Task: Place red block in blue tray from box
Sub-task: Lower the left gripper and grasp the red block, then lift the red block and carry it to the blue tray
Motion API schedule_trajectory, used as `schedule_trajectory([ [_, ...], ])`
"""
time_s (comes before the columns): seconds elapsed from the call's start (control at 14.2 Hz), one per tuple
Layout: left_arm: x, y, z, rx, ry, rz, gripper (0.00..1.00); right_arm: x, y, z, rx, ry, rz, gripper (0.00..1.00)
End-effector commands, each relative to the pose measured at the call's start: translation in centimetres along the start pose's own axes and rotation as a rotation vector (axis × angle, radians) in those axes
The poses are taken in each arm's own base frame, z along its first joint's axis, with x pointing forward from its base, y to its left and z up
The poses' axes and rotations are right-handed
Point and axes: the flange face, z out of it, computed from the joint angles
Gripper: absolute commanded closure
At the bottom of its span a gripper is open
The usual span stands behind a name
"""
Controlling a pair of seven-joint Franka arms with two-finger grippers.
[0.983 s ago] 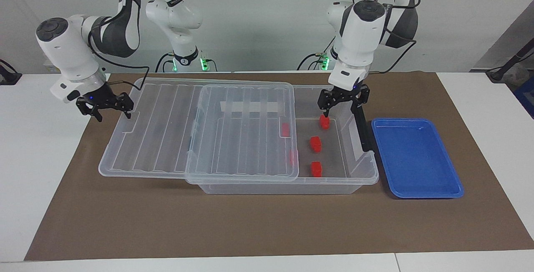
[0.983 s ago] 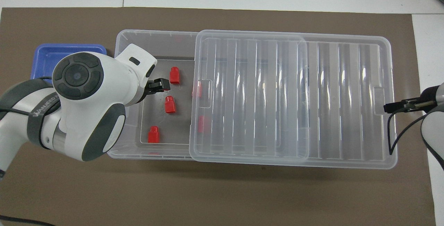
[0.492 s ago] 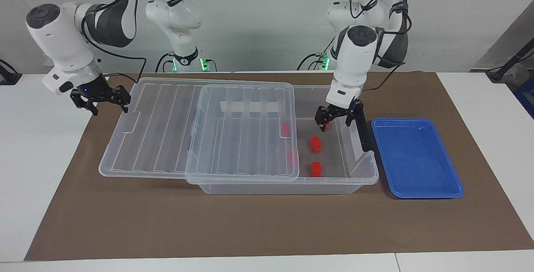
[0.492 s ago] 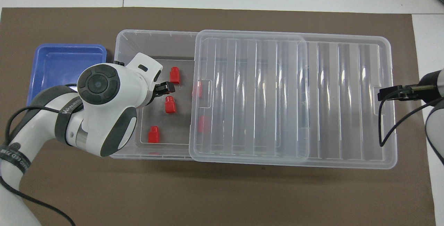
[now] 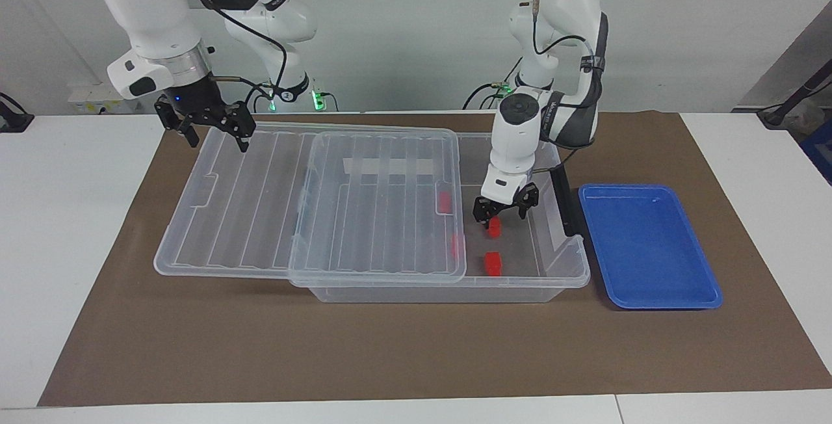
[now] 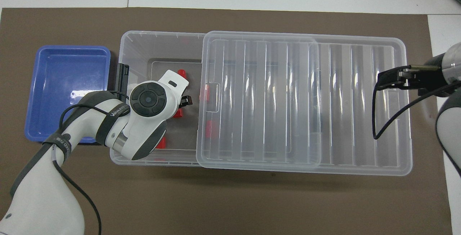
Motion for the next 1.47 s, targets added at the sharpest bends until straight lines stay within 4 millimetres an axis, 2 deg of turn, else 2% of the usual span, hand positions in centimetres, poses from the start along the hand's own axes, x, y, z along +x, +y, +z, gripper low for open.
schedule_trajectory([
  [0.0,-1.0,-0.1,0.9,-0.009,0.033,0.013,0.0,1.2,0.1,-0.8,-0.017,-0.02,0.024,0.0],
  [0.21,-1.8,-0.2,1.8,-0.028,0.039,0.019,0.01,-0.8,1.4,-0.7,-0.023,-0.06,0.033,0.0],
  [0.28,-2.0,-0.3,2.0,-0.025,0.036,0.02,0.11,-1.2,1.8,-0.3,-0.025,-0.065,0.046,0.0],
  [0.35,-2.0,-0.3,2.1,-0.025,0.034,0.02,0.26,-1.2,1.8,-0.1,-0.023,-0.067,0.048,0.0],
  [0.49,-1.9,-0.7,2.2,-0.017,0.028,0.009,0.8,-1.8,2.3,0.3,-0.017,-0.075,0.055,0.0],
  [0.56,-1.8,-0.8,2.3,-0.014,0.026,0.006,1.0,-2.3,2.6,0.7,-0.011,-0.058,0.061,0.0],
  [0.7,-1.6,-1.0,2.1,-0.013,0.026,0.004,1.0,-2.8,2.6,0.9,-0.01,-0.042,0.053,0.0],
  [0.84,-1.0,-1.0,1.5,-0.003,0.019,-0.01,1.0,-2.3,2.7,0.5,-0.006,-0.027,0.05,0.0],
  [1.12,2.3,-0.7,-4.5,0.004,-0.02,-0.083,1.0,-1.9,2.6,0.4,-0.003,-0.009,0.05,0.0],
  [1.26,3.6,-0.6,-7.8,-0.006,-0.042,-0.113,1.0,-1.9,2.7,0.4,-0.001,-0.008,0.052,0.0],
  [1.4,4.7,-0.9,-10.4,-0.008,-0.08,-0.091,1.0,-1.8,3.0,0.2,-0.001,-0.003,0.055,0.0],
])
